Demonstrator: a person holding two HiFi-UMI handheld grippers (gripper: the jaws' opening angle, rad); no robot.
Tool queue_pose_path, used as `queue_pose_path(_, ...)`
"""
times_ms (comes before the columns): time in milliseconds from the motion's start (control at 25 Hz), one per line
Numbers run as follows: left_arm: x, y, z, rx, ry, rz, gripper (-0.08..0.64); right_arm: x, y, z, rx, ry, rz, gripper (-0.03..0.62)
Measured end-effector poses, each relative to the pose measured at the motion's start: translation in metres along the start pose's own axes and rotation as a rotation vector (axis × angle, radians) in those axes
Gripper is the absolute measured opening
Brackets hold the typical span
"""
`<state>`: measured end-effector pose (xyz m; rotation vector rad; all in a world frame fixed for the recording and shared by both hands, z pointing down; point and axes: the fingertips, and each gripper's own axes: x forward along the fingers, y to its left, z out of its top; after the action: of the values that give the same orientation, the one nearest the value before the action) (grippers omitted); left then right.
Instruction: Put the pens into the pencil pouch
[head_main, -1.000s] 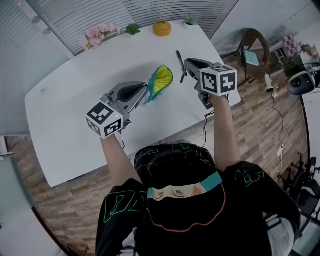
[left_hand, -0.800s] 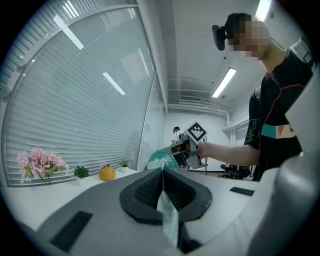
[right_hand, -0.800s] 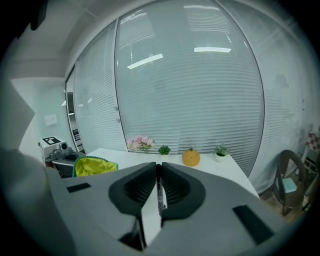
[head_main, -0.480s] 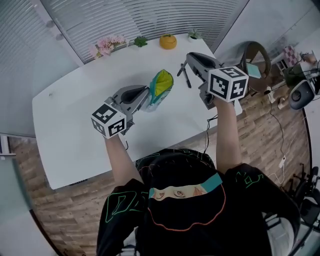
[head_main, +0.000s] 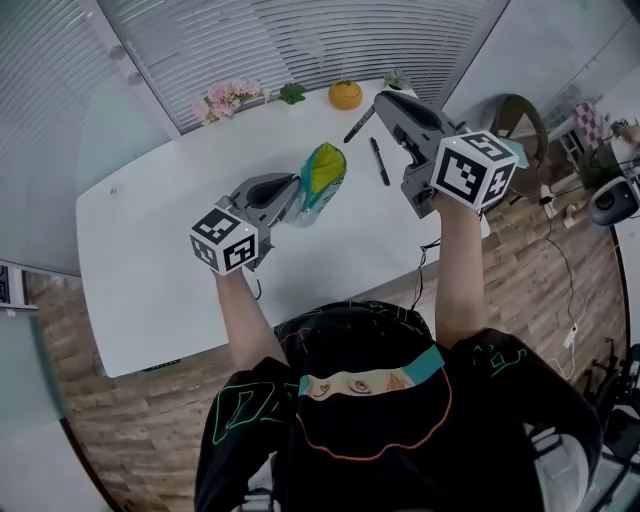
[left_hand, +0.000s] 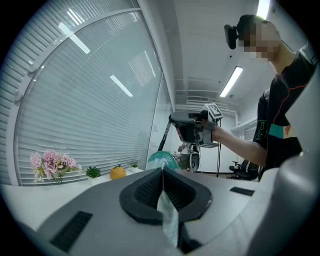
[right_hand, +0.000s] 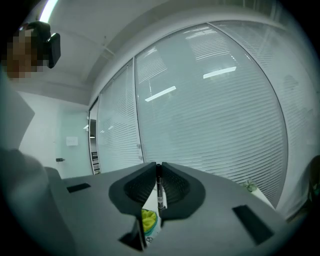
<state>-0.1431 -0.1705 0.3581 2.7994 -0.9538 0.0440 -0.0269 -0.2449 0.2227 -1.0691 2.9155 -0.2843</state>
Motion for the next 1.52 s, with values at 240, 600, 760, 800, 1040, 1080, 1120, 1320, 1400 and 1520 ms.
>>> queue_pose_path(240, -0.003, 0.006, 0.002, -0.008, -0.005, 0.062, 0.005, 0.004, 0.023, 0.003, 0.034, -0.011, 0.086, 0.038)
queue_pose_path(600, 0.000, -0.003, 0.008, -0.044, -0.078, 0.055, 0.005, 0.019, 0.041, -0.017, 0.078, 0.017, 0.137, 0.038)
queue_pose_path(760, -0.002, -0.007, 0.013, -0.063, -0.124, 0.046, 0.005, 0.025, 0.047, -0.031, 0.101, 0.045, 0.155, 0.038)
queue_pose_path(800, -0.002, -0.008, 0.015, -0.065, -0.133, 0.043, 0.005, 0.027, 0.049, -0.034, 0.105, 0.052, 0.160, 0.038)
queue_pose_path(1040, -0.004, -0.012, 0.017, -0.067, -0.155, 0.037, 0.005, 0.038, 0.062, -0.065, 0.111, 0.152, 0.182, 0.038)
queue_pose_path(1080, -0.004, -0.012, 0.018, -0.066, -0.158, 0.036, 0.005, 0.041, 0.063, -0.073, 0.106, 0.181, 0.180, 0.038)
queue_pose_path(1120, -0.004, -0.013, 0.018, -0.064, -0.160, 0.035, 0.005, 0.042, 0.064, -0.081, 0.094, 0.215, 0.175, 0.038)
queue_pose_path(1320, -0.003, -0.013, 0.016, -0.066, -0.165, 0.032, 0.005, 0.045, 0.068, -0.120, -0.051, 0.392, 0.163, 0.040)
queue_pose_path(1400, -0.001, -0.007, 0.012, -0.074, -0.161, 0.035, 0.005, 0.047, 0.067, -0.123, -0.054, 0.392, 0.197, 0.043)
queue_pose_path(1520, 0.006, 0.007, 0.003, -0.082, -0.132, 0.044, 0.005, 0.053, 0.051, -0.113, -0.012, 0.328, 0.202, 0.043)
